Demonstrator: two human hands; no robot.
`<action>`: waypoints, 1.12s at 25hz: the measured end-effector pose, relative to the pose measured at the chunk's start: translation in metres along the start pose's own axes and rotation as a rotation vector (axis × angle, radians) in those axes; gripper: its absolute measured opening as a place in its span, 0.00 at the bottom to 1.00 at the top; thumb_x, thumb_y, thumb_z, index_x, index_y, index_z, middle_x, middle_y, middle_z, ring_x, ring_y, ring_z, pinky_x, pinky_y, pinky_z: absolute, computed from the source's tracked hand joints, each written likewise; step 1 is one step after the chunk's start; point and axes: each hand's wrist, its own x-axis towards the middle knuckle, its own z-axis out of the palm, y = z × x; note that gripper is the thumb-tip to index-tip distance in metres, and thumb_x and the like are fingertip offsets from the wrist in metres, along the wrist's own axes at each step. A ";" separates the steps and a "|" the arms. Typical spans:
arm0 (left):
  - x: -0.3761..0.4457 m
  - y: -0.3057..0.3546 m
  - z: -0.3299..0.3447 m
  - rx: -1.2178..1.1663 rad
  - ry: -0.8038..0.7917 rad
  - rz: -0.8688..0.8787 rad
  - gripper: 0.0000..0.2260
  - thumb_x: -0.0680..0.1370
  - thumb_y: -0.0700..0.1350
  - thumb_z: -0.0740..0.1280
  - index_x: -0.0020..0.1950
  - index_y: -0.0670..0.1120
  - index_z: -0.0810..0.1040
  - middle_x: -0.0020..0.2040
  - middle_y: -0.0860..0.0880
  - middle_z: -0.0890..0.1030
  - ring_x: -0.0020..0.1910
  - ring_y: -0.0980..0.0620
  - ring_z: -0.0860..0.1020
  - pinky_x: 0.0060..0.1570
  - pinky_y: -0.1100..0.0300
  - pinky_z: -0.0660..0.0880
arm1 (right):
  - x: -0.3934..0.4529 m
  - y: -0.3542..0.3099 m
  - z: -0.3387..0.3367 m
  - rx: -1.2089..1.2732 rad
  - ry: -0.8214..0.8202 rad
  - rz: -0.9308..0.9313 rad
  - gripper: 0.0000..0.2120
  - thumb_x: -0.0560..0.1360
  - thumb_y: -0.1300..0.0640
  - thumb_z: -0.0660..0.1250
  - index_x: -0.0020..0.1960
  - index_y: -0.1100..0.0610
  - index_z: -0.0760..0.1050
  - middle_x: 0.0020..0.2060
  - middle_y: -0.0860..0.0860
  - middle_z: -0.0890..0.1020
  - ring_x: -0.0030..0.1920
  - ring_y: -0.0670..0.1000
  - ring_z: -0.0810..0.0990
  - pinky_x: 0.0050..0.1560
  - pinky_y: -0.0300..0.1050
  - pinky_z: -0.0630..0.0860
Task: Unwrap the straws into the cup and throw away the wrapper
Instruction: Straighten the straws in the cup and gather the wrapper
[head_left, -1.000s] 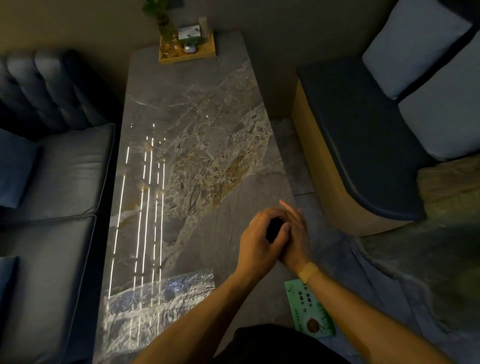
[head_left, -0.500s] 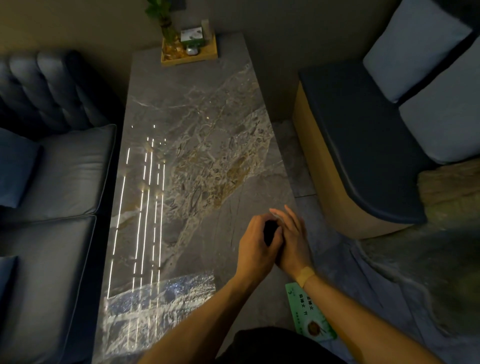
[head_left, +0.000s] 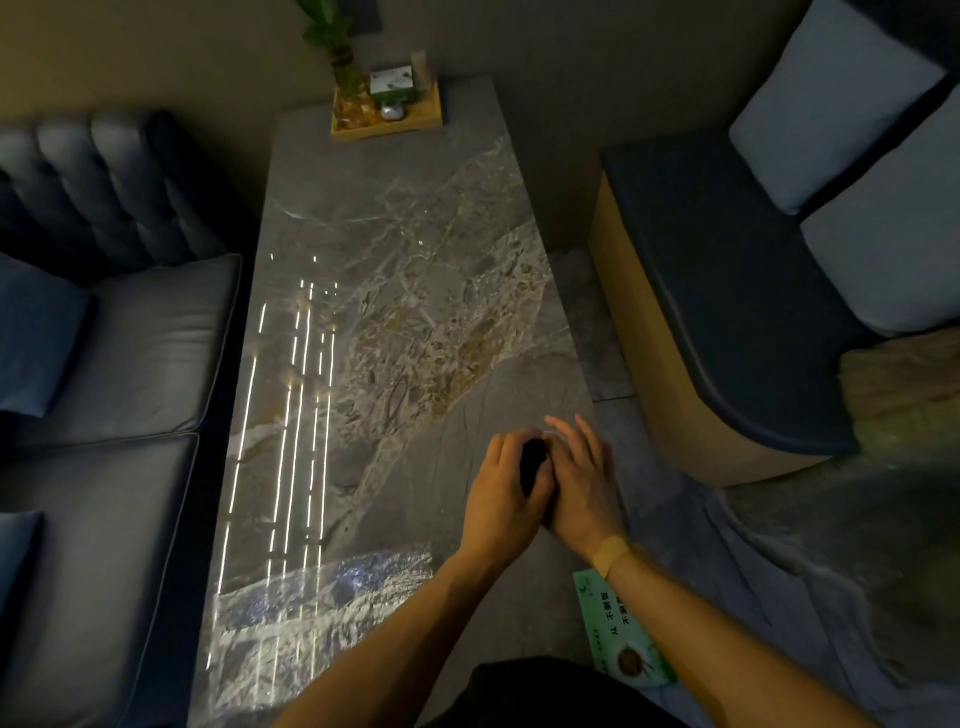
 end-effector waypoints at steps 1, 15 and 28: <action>0.001 0.000 -0.001 -0.003 -0.016 -0.009 0.16 0.78 0.50 0.63 0.65 0.54 0.67 0.60 0.53 0.73 0.53 0.65 0.71 0.49 0.75 0.68 | 0.001 0.000 0.000 -0.018 -0.008 0.000 0.26 0.72 0.51 0.67 0.68 0.55 0.67 0.76 0.51 0.61 0.78 0.56 0.50 0.74 0.64 0.56; -0.007 -0.015 -0.032 -0.281 -0.215 -0.241 0.46 0.70 0.53 0.74 0.75 0.68 0.44 0.78 0.56 0.59 0.74 0.55 0.64 0.70 0.52 0.70 | 0.010 0.001 -0.005 -0.103 -0.174 -0.031 0.45 0.67 0.39 0.68 0.75 0.44 0.47 0.78 0.51 0.49 0.78 0.59 0.40 0.75 0.69 0.42; -0.084 -0.088 -0.064 -0.187 -0.244 -0.479 0.37 0.68 0.59 0.74 0.72 0.66 0.60 0.71 0.57 0.68 0.67 0.57 0.69 0.64 0.59 0.68 | -0.036 0.020 -0.040 0.144 -0.102 0.035 0.48 0.64 0.33 0.71 0.76 0.48 0.55 0.77 0.49 0.57 0.77 0.55 0.50 0.74 0.60 0.58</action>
